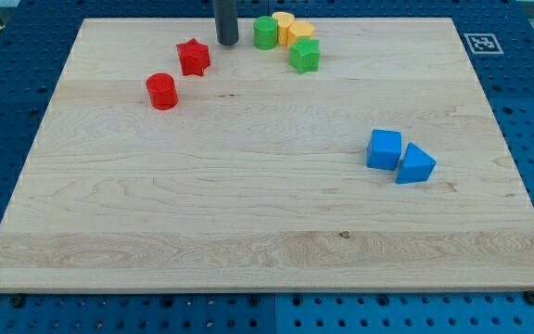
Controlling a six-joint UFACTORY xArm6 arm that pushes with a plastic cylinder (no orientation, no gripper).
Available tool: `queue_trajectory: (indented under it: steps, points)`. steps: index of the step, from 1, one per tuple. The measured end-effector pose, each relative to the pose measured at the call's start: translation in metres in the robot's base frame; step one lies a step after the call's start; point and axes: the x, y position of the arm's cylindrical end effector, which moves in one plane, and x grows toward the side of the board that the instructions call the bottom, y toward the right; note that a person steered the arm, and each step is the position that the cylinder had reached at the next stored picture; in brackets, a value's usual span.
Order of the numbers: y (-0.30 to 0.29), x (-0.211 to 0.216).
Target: Place the red blocks diagonally to the top left of the blue blocks
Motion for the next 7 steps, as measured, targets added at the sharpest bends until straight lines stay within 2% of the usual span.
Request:
queue_trajectory:
  steps: [3,4,5,6,7]
  points:
    - [0.005,0.0]
    - [-0.007,0.008]
    - [-0.05,0.002]
    - [-0.069,0.027]
    - [-0.03,0.038]
